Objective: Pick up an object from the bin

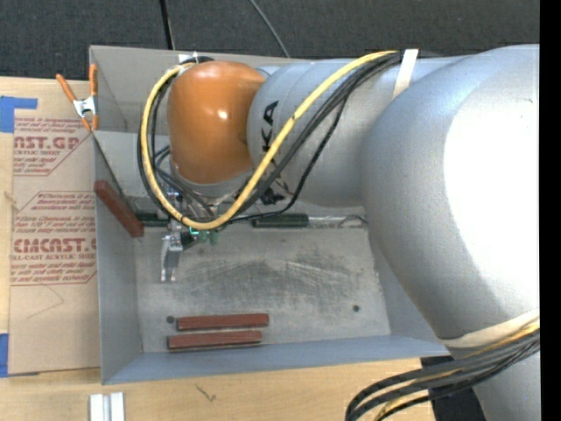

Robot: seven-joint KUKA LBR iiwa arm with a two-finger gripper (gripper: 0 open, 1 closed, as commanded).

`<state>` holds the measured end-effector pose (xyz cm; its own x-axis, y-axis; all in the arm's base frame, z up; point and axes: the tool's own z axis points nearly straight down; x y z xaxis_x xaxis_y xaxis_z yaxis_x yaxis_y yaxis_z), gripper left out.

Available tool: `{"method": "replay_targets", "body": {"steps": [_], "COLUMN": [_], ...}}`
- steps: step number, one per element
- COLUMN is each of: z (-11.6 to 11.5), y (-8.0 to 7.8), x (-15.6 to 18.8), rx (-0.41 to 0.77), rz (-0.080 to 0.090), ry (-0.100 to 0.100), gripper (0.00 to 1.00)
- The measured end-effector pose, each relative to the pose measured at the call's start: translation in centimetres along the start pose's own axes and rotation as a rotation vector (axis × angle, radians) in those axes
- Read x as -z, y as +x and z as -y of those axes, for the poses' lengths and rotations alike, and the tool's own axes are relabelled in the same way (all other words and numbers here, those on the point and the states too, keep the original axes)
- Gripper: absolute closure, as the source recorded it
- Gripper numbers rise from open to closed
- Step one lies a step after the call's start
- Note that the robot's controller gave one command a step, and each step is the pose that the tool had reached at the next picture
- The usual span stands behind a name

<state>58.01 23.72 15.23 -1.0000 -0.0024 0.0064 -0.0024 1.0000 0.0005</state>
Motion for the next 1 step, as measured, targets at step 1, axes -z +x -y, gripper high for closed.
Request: {"method": "replay_targets", "body": {"steps": [1], "z": [0.1], "y": [-0.22], "x": [0.52], "rx": [-0.002], "rz": [0.007], "ry": [-0.001], "gripper": [0.0]}}
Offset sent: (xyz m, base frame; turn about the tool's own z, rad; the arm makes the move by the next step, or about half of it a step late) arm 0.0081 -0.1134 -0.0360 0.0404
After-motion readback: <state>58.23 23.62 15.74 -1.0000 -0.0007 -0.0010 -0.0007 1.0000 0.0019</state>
